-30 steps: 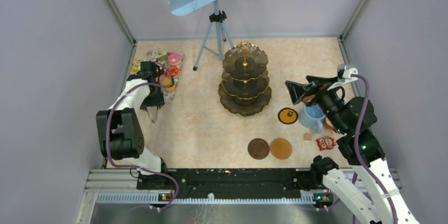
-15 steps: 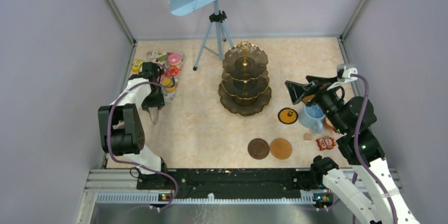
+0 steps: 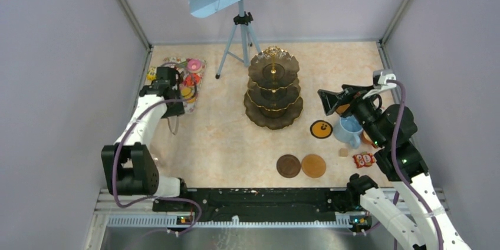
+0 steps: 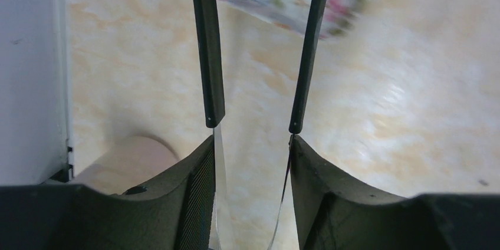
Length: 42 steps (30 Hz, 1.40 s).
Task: Serve the afternoon tea
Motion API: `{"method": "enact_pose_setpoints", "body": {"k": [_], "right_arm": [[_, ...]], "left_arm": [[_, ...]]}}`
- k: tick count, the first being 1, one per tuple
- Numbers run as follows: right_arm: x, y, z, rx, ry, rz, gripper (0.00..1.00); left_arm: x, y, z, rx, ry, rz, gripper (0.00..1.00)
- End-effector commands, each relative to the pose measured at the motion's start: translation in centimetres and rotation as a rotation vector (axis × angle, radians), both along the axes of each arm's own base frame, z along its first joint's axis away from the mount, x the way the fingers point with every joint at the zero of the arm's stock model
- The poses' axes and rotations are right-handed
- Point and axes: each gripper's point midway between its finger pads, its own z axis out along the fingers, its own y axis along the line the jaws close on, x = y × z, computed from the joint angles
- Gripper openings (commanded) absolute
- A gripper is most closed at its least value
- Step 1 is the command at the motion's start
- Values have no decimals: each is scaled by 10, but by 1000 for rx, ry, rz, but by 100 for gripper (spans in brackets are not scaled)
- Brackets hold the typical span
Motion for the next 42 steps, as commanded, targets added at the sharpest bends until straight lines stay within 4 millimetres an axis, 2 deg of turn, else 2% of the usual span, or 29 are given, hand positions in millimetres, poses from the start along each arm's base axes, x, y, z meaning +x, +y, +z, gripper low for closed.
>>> {"method": "enact_pose_setpoints", "body": {"k": [1,3,6,9,13,17,21,26,35,42], "right_arm": [[-2,-6,24,-12,-55,-27,95],[0,-10,24,-25,-52,-53,95],[2,-16,24,-40,-49,-86,95],[3,-21,23,-48,-49,-111,95],[3,-24,23,-44,-47,-125,95],[4,-25,22,-42,-43,-133,95],[6,-23,22,-41,-42,-128,95],[7,-21,21,-35,-40,-120,95],[7,-21,20,-25,-38,-124,95],[6,-20,20,-16,-37,-118,95]], "left_arm": [[-15,-79,20,-70,-70,-213,44],[-29,-108,20,-92,-81,-277,44],[-45,-136,21,-163,-113,-339,44],[-47,-164,38,-195,-214,-470,44],[-48,-182,37,-237,-248,-567,44],[-33,-192,31,-188,-274,-668,43],[-9,-199,30,-120,-297,-722,42],[12,-217,29,-34,-338,-830,42],[40,-253,17,35,-299,-963,42],[55,-265,2,52,-239,-985,43]]}}
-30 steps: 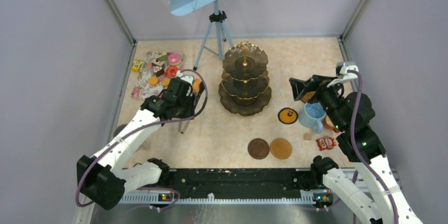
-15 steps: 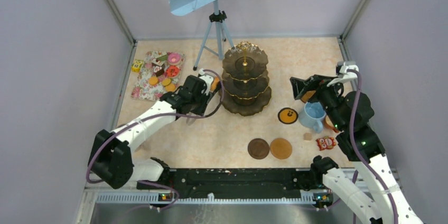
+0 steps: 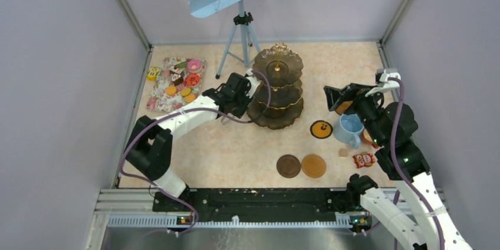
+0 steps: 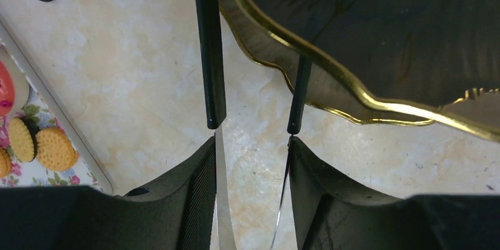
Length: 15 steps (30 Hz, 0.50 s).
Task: Serve the afternoon tea
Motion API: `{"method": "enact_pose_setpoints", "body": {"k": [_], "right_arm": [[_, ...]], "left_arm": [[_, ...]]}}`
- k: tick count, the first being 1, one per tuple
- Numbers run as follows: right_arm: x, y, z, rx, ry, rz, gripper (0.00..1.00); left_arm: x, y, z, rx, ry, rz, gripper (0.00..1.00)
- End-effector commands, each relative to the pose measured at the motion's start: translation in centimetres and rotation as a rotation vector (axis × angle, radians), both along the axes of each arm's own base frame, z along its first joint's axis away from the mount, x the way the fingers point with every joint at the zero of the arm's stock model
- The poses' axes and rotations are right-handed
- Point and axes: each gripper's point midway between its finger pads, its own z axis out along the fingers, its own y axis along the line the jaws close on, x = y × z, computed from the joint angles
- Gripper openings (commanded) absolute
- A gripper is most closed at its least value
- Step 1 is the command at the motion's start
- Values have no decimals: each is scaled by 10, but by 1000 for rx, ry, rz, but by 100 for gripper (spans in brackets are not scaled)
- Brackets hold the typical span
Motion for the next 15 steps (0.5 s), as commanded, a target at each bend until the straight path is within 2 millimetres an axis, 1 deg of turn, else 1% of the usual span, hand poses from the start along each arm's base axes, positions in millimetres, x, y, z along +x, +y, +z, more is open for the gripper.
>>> {"method": "enact_pose_setpoints", "body": {"k": [1,3,5,10,15], "right_arm": [[-4,2,19,35,-46,10,94],[-4,2,17,34,-44,8,95],[-4,2,16,34,-41,9,95],[-4,3,19,39,-47,13,95],[-3,3,20,42,-46,15,94]], "left_arm": [[21,-16,14,-20,-58,-29,43],[22,-24,12,-42,-46,-58,44],[24,-28,10,-51,-45,-59,45],[31,-25,-1,-25,-62,-40,46],[29,-22,-13,-16,-50,-29,49]]}}
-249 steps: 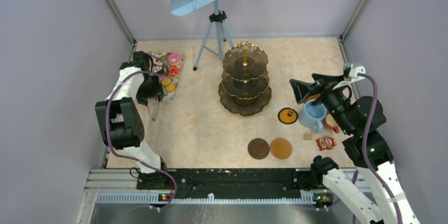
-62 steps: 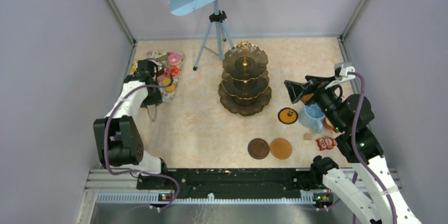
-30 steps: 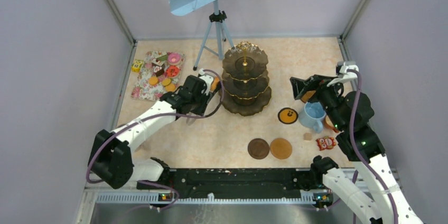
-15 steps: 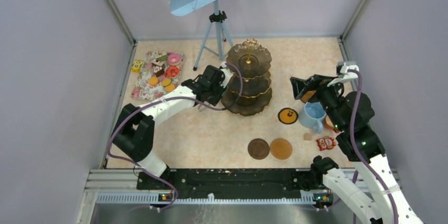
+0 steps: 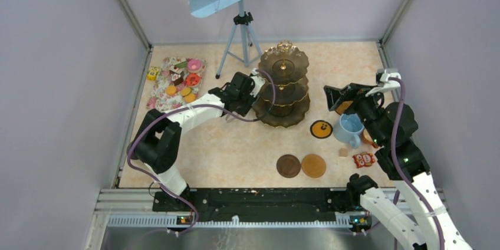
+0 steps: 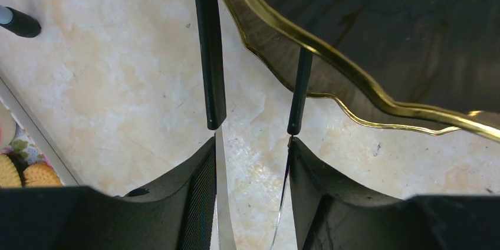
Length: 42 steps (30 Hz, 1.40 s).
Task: Serve the afternoon tea
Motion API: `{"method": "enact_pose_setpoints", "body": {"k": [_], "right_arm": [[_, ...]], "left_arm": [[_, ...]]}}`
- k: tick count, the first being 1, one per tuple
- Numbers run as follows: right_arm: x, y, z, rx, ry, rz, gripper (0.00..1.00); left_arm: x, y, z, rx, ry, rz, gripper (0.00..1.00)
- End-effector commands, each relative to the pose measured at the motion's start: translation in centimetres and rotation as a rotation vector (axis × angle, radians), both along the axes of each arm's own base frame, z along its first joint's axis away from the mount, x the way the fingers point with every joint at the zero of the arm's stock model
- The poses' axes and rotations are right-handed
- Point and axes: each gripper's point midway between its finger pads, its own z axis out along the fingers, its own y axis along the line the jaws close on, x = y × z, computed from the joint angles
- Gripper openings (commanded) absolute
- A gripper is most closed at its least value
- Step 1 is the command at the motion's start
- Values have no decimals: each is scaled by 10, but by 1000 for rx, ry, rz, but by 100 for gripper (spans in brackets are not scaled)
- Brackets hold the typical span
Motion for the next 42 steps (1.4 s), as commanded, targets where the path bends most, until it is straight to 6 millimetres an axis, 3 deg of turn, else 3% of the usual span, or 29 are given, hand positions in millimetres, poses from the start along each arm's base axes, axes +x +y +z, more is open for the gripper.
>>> {"method": "enact_pose_setpoints", "body": {"k": [1,10,32,42], "right_arm": [[-3,3,19,33,-47,15,94],[-4,6,23,58,-51,29,94],[-3,9,18,78,-35,35,94],[-4,8,19,80,-42,32,94]], "left_arm": [[10,-2,-1,-8,-46,16,49],[8,6,-6,-11,-93,33,53],[17,-2,1,-62,-124,17,57],[-3,13,10,-49,-104,27,59]]}}
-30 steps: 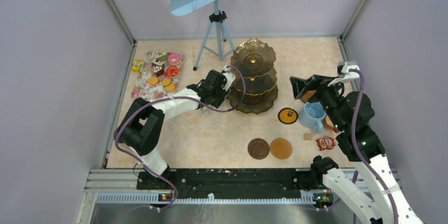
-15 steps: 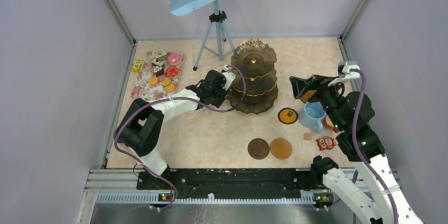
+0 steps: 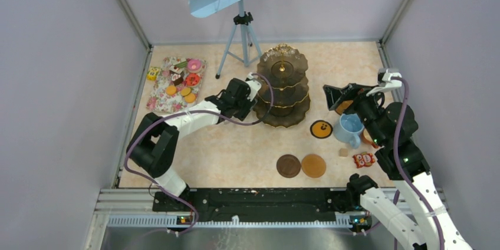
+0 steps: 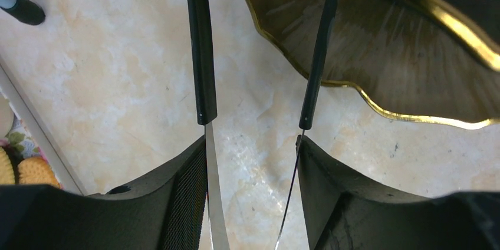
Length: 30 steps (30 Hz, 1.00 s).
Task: Serve the afternoon tea
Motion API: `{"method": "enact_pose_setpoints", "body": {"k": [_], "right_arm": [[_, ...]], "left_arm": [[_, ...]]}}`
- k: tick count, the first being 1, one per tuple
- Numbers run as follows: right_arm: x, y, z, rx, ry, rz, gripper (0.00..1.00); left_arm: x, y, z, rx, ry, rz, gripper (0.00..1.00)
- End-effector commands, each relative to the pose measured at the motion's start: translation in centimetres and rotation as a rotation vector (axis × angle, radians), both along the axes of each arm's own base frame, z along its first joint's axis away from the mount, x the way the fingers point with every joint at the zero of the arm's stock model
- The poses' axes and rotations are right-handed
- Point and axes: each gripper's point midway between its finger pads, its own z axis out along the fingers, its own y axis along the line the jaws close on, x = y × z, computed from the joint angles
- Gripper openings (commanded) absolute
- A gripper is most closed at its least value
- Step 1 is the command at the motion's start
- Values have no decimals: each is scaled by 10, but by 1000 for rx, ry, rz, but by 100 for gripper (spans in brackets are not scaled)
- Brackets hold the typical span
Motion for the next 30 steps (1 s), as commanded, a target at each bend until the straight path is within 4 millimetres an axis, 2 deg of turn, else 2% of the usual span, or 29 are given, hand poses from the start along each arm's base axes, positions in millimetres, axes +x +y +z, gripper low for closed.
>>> {"method": "enact_pose_setpoints", "body": {"k": [1,5,11,18,26,30], "right_arm": [[-3,4,18,29,-54,21,94],[-2,5,16,31,-54,22,94],[-3,5,16,27,-50,24,94],[-2,4,14,27,-48,17,94],[-1,6,12,21,-42,24,94],[-1,6,8,8,-30,27,94]], "left_arm": [[-7,6,27,-31,-39,9,60],[-11,7,32,-38,-43,-7,61],[-17,3,23,-48,3,-22,61],[-22,2,28,-67,7,-23,61],[-43,23,32,-55,34,43,61],[-55,36,41,-55,29,81,60]]}}
